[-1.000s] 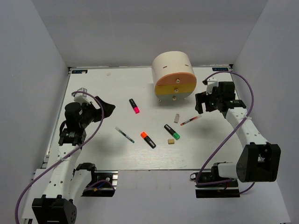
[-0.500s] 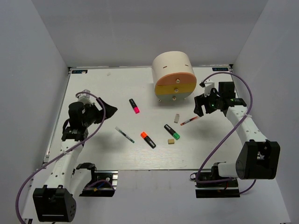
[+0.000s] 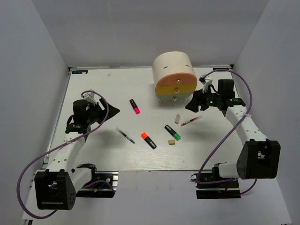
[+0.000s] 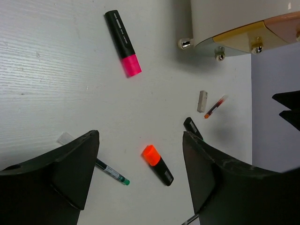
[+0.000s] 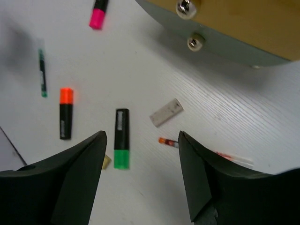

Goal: Sort the stationery into containers
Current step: Open the drawer in the storage box.

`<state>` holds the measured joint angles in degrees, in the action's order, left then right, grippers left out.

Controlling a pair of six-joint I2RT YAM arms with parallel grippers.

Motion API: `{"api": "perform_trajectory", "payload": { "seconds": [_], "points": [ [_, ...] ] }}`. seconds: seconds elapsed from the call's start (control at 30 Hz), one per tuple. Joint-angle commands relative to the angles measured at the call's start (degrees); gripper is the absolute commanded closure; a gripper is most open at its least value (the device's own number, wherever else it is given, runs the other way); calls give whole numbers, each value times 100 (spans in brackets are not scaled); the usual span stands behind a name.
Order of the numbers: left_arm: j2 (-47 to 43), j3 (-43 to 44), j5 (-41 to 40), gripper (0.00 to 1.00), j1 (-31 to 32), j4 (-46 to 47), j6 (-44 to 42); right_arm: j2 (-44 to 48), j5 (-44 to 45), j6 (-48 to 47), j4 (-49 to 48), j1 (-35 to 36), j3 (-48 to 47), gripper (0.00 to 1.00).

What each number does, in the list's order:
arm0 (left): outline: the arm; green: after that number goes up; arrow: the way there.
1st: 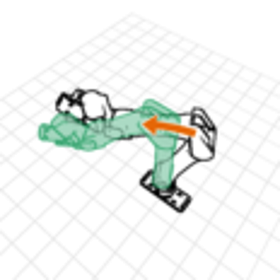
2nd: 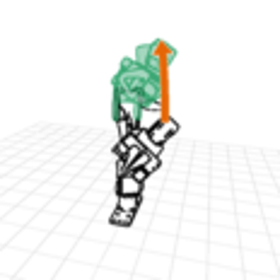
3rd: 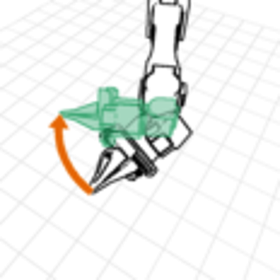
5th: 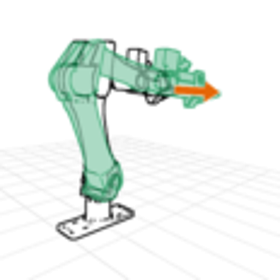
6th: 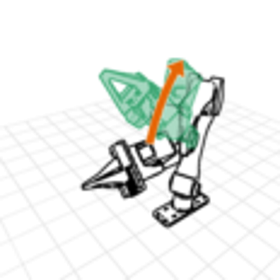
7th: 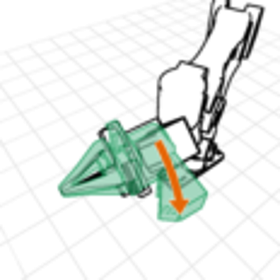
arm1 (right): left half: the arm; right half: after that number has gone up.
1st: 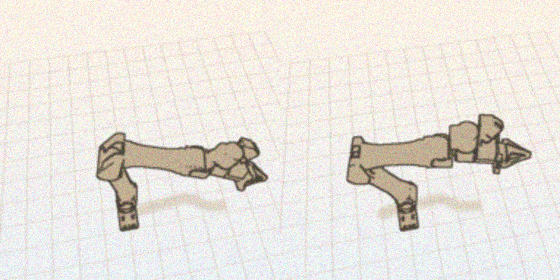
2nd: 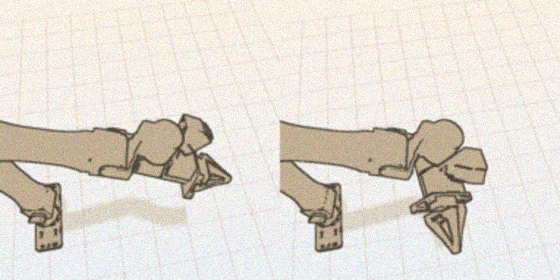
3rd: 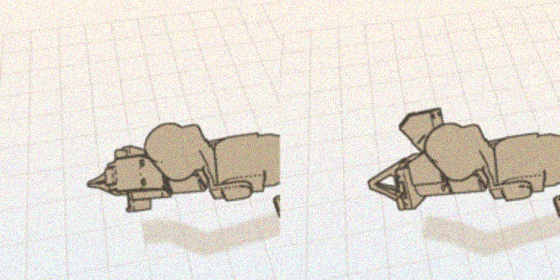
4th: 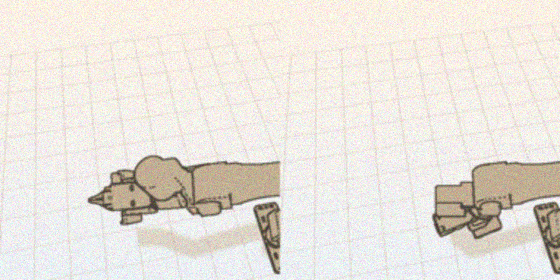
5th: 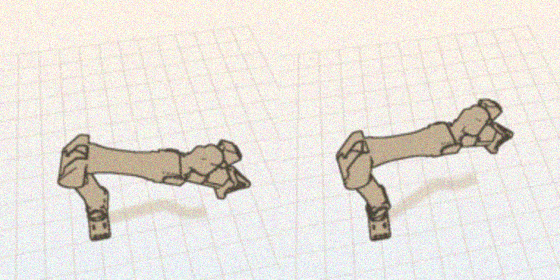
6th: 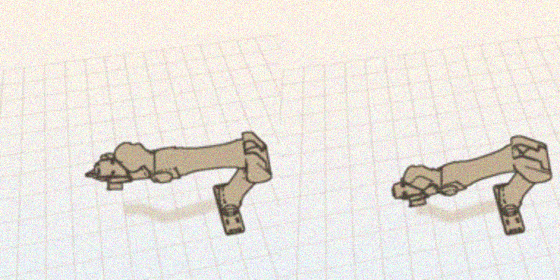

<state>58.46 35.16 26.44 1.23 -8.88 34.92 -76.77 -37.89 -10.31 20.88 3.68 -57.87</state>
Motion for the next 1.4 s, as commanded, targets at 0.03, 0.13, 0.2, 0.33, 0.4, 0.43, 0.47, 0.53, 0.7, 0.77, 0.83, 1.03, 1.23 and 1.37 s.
{"api": "perform_trajectory", "payload": {
  "seconds": [0.03,0.13,0.2,0.33,0.4,0.43,0.47,0.53,0.7,0.77,0.83,1.03,1.23,1.37],
  "points": [
    [-1,79,151,18,17,124,24,-363,-684,1387,-1302,132,-268,31],
    [-1,79,151,18,17,71,24,-636,-649,1950,-1622,177,-505,34],
    [-1,141,151,18,17,18,24,-838,-772,2146,-1894,203,-603,36],
    [-123,141,46,18,17,-43,24,-1199,-870,2981,-2483,308,-989,36],
    [-177,79,46,18,17,-96,24,-1463,-703,3254,-2598,309,-1348,36],
    [-229,27,46,18,17,-96,24,-1542,-537,3324,-2598,317,-1446,37],
    [-229,26,-15,18,17,-96,24,-1751,-492,3464,-2589,309,-1682,37],
    [-291,26,-16,18,17,-157,24,-1858,-204,3622,-2633,335,-1780,37],
    [-344,26,-77,18,17,-210,76,-1877,255,4326,-2871,405,-1640,45],
    [-344,-26,-77,18,17,-210,77,-1894,404,4344,-2818,431,-1675,45],
    [-344,-26,-77,18,17,-210,77,-1929,423,4379,-2800,449,-1666,45],
    [-291,-26,-130,18,17,-88,77,-1912,493,4467,-2721,528,-1667,53],
    [-291,-26,-130,18,17,-34,77,-1929,695,4616,-2756,581,-1526,63],
    [-291,-79,-78,18,17,27,129,-1885,695,4625,-2765,590,-1456,75]
  ]
}}
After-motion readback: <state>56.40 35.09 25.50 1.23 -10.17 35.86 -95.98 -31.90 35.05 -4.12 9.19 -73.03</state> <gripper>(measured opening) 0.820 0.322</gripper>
